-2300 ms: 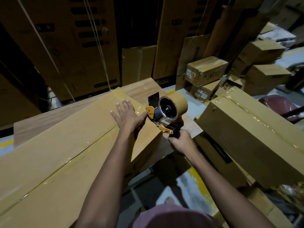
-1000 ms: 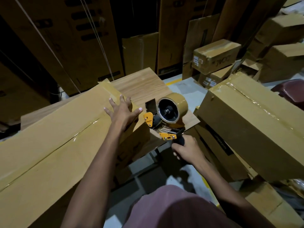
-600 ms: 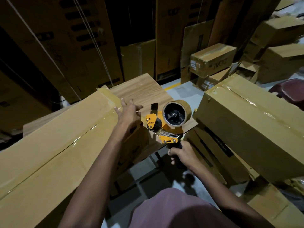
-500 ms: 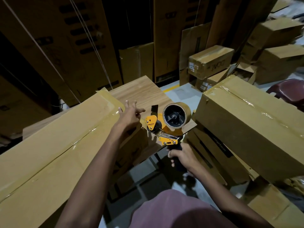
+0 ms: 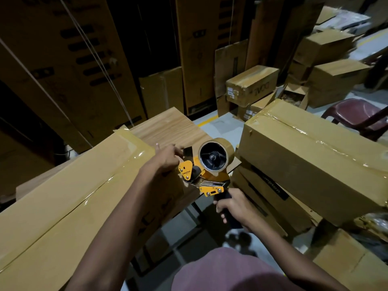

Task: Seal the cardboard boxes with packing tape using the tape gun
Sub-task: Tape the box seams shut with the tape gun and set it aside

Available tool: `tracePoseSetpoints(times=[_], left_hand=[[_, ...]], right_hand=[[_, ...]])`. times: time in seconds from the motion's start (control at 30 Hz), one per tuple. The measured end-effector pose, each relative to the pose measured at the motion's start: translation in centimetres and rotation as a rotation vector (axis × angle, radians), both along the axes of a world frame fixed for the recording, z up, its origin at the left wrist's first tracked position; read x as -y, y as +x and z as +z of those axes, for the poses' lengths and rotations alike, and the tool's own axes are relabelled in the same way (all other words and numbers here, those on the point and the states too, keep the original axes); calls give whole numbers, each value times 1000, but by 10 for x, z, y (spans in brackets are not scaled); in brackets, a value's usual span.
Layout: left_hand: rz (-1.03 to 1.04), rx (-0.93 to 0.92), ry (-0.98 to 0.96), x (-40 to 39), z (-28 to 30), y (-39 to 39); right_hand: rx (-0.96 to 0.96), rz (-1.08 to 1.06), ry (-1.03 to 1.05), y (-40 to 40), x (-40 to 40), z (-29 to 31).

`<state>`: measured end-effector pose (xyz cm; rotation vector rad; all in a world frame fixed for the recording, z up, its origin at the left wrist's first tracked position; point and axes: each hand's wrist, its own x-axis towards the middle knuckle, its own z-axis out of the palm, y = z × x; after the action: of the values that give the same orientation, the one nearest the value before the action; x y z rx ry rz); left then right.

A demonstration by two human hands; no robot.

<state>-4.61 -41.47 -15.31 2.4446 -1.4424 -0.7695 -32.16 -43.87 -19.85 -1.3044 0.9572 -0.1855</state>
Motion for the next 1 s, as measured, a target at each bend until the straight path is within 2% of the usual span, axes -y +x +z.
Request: tracePoseSetpoints(times=[0.07, 0.2, 0.27, 0.33, 0.4, 0.47, 0.7, 1.0], left_hand=[[0, -30, 91, 5, 4, -2], [-28, -65, 404, 15, 18, -5], [-49, -151, 460, 16, 27, -10], [-62, -144, 483, 18, 35, -10], [-67, -137, 479, 17, 40, -12], [-31, -206, 436, 17, 37, -7], [76, -328, 323, 13, 30, -3], [108, -340, 282, 13, 31, -3]], right_hand=[[14, -14, 16, -2, -4, -1], [18, -47, 13, -6, -1, 0], [1, -9, -23, -8, 1, 1], [-24, 32, -52, -8, 5, 4], [-39, 53, -52, -8, 9, 7], [-39, 63, -32, -6, 12, 9], [-28, 42, 146, -4, 16, 14], [-165, 101, -8, 6, 26, 20]])
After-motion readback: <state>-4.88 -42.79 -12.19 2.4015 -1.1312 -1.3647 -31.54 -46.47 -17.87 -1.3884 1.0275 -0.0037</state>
